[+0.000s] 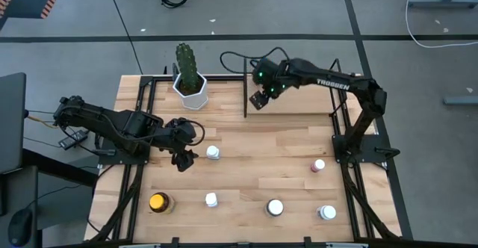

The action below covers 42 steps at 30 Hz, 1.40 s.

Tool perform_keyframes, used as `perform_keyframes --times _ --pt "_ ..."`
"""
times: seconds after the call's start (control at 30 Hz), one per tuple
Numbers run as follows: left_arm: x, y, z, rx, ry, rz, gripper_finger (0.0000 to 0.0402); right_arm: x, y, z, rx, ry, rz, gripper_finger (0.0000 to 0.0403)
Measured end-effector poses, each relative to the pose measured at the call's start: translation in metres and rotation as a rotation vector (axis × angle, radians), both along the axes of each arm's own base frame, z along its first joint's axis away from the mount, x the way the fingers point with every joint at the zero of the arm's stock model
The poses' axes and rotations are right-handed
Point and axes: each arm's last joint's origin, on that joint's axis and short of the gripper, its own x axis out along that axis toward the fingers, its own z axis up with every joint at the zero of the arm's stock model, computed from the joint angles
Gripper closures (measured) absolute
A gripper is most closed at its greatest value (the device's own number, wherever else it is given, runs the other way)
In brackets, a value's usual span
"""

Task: Pick and place medicine bottles onto shelf by color
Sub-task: Put the orange pill bottle on the shelf

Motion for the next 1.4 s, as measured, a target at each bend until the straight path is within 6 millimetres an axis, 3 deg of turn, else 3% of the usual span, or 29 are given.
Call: perform_keyframes --times 0.37,0.83,1.13,1.4 --pt "0.000 0.000 0.000 -0.014 -0.007 0.039 0.0104 -0.012 -0.027 -0.004 -0.001 0.054 0.079 0.0177" --pt "0.003 0.010 0.001 -0.039 -0.021 0.131 0.0104 0.009 -0.042 -0.033 -0.029 0.146 0.164 0.0177" --pt "0.004 0.011 0.001 -0.044 -0.028 0.143 0.0104 0.022 -0.048 -0.062 0.021 0.206 0.153 0.0177" --pt "0.004 0.011 0.001 -0.055 -0.029 0.158 0.0104 0.024 -0.049 -0.063 0.018 0.189 0.149 0.0177"
